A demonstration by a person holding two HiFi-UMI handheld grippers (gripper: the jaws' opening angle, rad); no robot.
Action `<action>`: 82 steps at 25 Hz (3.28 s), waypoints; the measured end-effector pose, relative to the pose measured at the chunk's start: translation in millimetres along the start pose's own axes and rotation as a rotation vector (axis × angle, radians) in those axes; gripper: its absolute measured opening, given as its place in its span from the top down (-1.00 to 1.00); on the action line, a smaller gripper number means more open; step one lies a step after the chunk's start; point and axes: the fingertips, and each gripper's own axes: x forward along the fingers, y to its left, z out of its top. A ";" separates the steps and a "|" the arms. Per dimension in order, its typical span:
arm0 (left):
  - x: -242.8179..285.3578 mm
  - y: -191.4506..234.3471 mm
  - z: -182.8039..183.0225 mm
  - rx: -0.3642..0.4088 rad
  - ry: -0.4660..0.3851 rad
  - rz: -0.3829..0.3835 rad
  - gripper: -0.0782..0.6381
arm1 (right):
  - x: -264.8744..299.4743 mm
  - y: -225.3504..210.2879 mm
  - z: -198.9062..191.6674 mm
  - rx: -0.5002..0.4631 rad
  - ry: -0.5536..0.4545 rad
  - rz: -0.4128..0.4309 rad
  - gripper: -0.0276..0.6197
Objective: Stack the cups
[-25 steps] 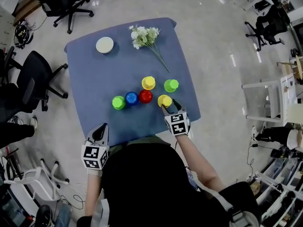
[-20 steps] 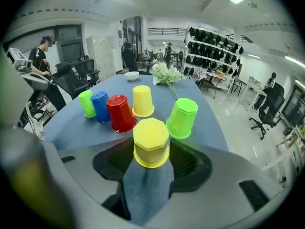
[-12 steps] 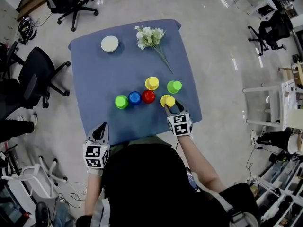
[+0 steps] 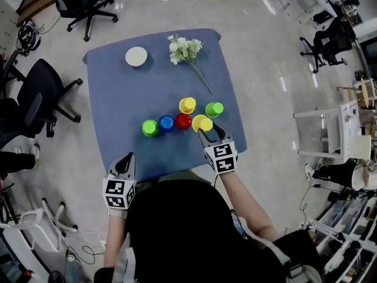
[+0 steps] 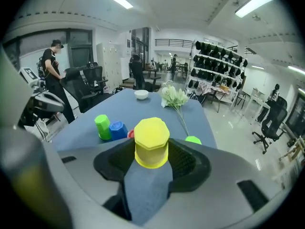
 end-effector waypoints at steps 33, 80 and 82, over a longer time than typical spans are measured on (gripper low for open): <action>-32.1 38.5 -24.7 -0.100 -0.002 0.069 0.75 | 52.5 84.0 44.2 -0.161 0.016 0.170 0.14; 8.7 -5.6 -22.5 -0.115 0.090 0.148 0.75 | 85.7 -107.8 -28.0 -0.040 0.167 -0.021 0.19; 9.2 -6.0 -23.2 -0.118 0.086 0.145 0.75 | 85.7 -106.8 -28.2 -0.042 0.168 -0.018 0.19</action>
